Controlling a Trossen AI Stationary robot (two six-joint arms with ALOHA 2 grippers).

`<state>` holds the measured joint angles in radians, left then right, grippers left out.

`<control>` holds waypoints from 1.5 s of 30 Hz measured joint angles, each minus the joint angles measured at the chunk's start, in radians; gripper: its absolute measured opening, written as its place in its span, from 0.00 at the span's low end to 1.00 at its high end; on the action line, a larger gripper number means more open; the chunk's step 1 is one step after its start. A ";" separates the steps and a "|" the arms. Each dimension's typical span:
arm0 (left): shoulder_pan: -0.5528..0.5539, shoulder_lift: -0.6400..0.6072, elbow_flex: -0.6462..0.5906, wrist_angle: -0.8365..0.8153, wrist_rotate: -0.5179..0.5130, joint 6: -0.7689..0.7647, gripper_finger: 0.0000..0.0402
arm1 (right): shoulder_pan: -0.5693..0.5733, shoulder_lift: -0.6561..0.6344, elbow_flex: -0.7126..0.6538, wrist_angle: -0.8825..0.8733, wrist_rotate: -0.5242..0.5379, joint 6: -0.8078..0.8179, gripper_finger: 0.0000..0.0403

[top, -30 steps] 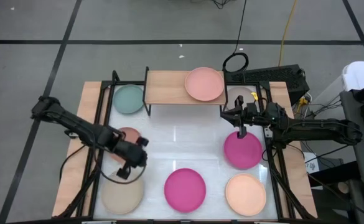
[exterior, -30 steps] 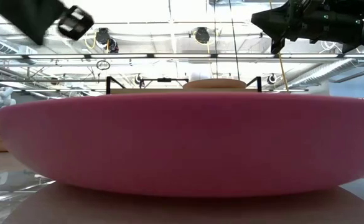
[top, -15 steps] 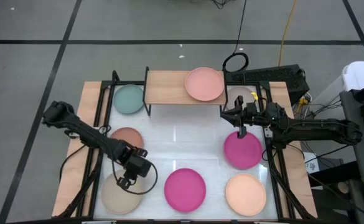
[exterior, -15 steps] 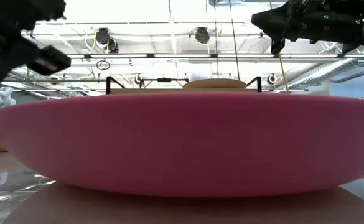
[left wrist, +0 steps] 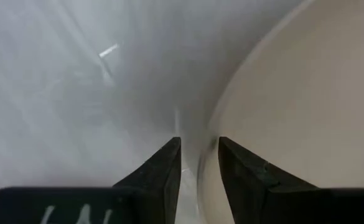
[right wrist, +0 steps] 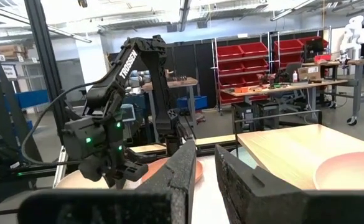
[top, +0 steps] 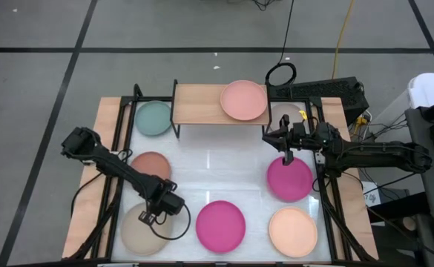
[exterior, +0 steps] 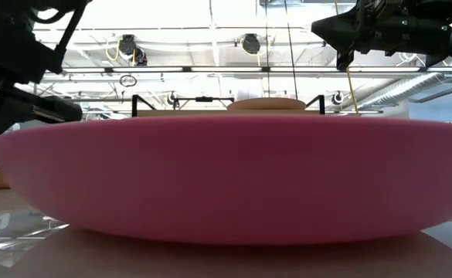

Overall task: Place and stack plates onto a shelf
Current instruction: Stack the bottom light brown plate on top of the light pink plate on the shelf

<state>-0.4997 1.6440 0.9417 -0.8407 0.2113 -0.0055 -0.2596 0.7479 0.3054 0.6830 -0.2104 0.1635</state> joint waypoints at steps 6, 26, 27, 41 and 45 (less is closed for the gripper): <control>0.001 -0.004 0.000 -0.056 0.029 0.000 0.10 | 0.000 0.000 0.000 0.000 0.001 0.000 0.12; 0.160 -0.317 0.339 -0.380 -0.528 -0.234 0.02 | 0.000 -0.001 0.000 0.025 0.005 0.008 0.12; 0.176 -0.338 0.371 -0.383 -0.631 -0.274 0.02 | 0.000 -0.001 0.000 0.030 0.005 0.008 0.12; 0.535 -0.363 0.557 0.049 -0.725 -0.082 0.02 | 0.000 -0.001 0.000 0.115 0.004 0.008 0.12; 0.716 -0.335 0.558 0.162 -0.558 -0.076 0.02 | 0.016 -0.002 0.000 0.154 0.000 0.004 0.12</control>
<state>0.2166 1.3086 1.4996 -0.6788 -0.3465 -0.0817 -0.2436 0.7456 0.3050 0.8370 -0.2105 0.1673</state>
